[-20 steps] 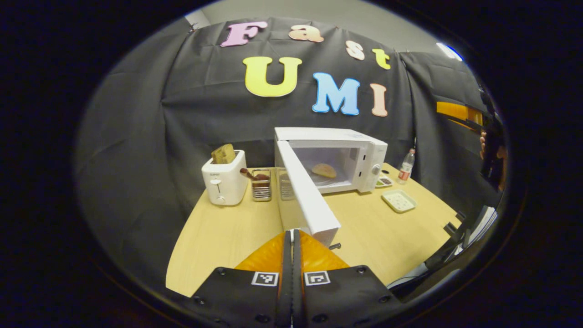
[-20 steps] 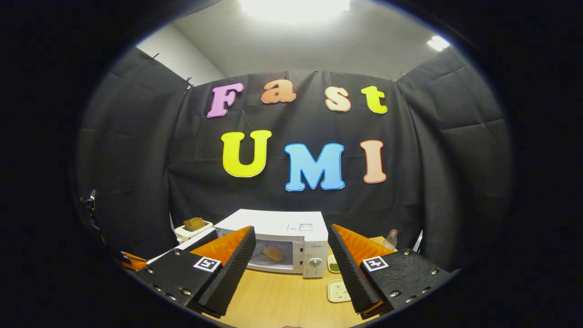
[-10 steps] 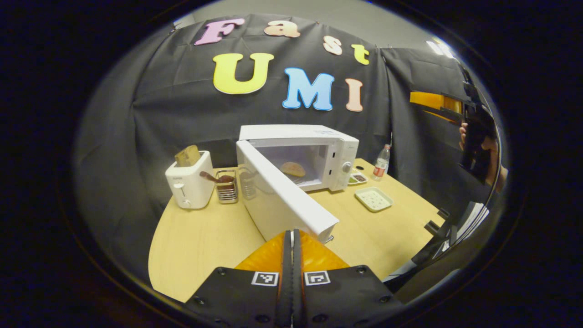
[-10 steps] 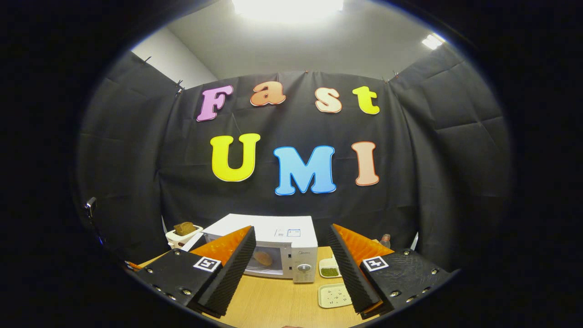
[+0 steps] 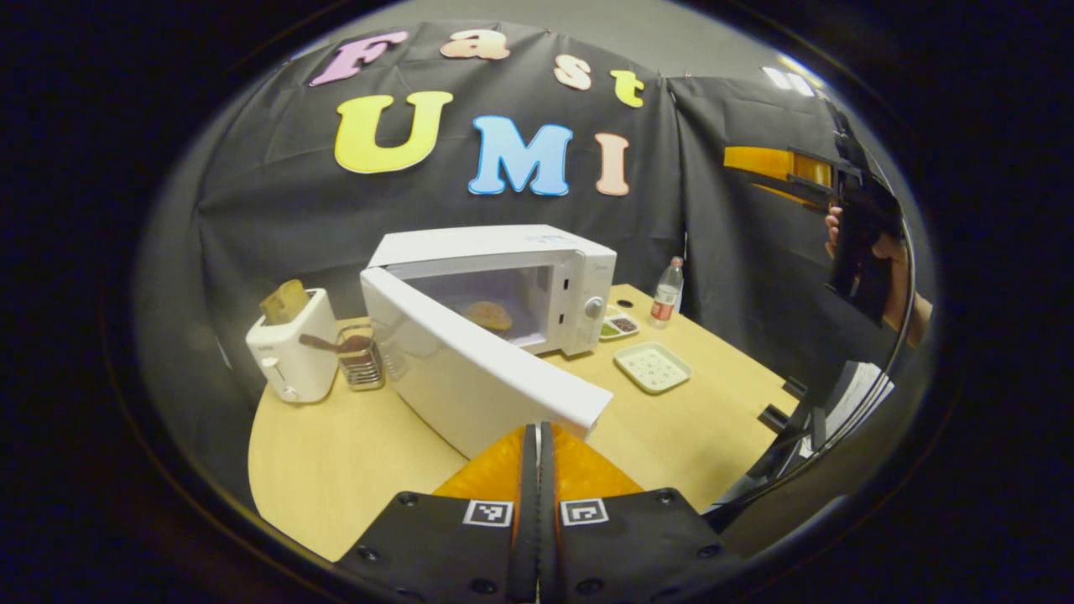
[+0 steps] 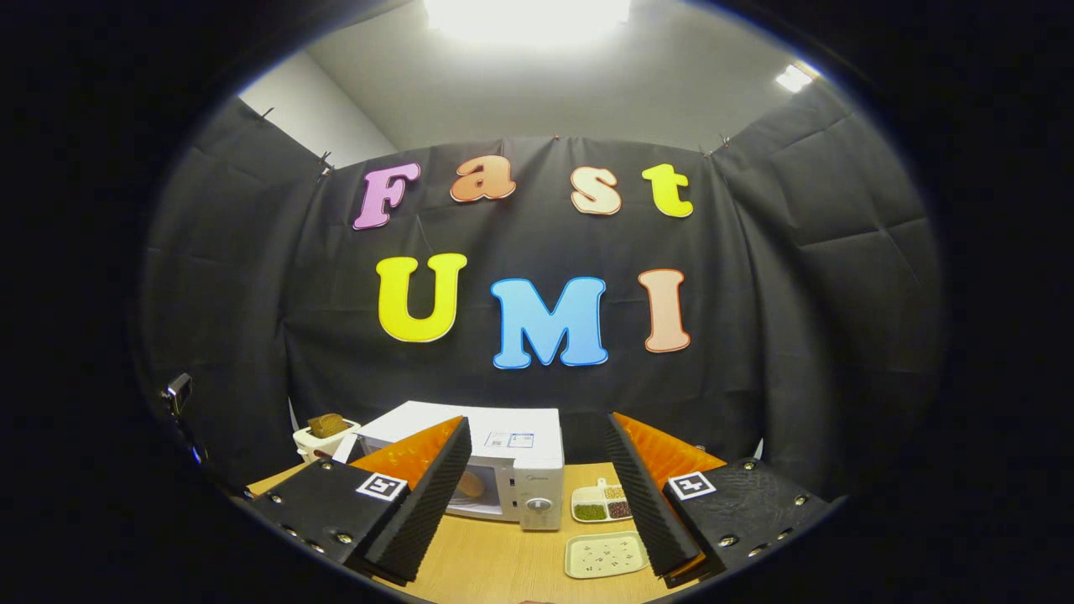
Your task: Open the microwave oven with the left hand, put the food in, and close the microwave oven.
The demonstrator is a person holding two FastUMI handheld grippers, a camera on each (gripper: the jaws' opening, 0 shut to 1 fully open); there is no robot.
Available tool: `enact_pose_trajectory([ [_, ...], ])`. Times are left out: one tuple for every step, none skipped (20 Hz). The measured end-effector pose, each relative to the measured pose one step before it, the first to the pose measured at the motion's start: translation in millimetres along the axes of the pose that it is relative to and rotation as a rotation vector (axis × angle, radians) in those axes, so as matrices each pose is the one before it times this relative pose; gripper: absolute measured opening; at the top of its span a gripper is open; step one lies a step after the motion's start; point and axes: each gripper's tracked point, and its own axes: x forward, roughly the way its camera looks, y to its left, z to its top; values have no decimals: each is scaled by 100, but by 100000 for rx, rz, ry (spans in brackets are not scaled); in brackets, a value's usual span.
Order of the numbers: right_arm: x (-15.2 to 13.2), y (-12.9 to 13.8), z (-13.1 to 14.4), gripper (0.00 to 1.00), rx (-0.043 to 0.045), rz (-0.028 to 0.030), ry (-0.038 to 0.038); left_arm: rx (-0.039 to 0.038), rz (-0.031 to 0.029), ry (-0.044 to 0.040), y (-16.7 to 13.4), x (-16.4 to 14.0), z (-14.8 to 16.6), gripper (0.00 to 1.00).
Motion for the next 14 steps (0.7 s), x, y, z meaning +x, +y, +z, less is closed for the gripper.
enact_pose_trajectory([
  [103, -355, -105, 97, -44, -279, 436, -323, -822, -120, -474, 648, 297, 7],
  [107, -287, -17, 97, 228, -308, 314, -118, -670, -170, -418, 694, 337, 6],
  [194, -504, -56, 97, 164, -424, 161, 103, -534, -178, -446, 593, 340, 6],
  [110, -370, -68, 97, 124, -374, 164, 268, -439, -248, -349, 679, 383, 6],
  [316, -394, 43, 97, 128, -288, 81, 469, -41, -145, -187, 579, 391, 6],
  [334, -433, -10, 97, 26, -333, 65, 133, -330, -100, -254, 530, 316, 7],
  [245, -339, 72, 97, -10, -324, 242, 59, -468, -189, -273, 688, 409, 7],
  [181, -384, -82, 97, 73, -322, 5, 182, -291, -328, -168, 613, 449, 7],
  [192, -592, -41, 97, -48, -501, 106, 142, 4, -212, -159, 593, 458, 7],
  [172, -556, -37, 97, -35, -703, 174, -23, 251, -263, -54, 737, 310, 7],
  [142, -592, 36, 97, 324, -910, -141, -614, 33, -291, -141, 719, 373, 7],
  [156, -466, 79, 98, 576, -642, -138, -911, 117, -493, -195, 626, 303, 7],
  [173, -469, -226, 97, 275, -527, 330, -775, 37, -592, -181, 632, 405, 7],
  [199, -394, -242, 97, -158, -515, 636, -1020, -29, -522, -269, 777, 269, 6],
])
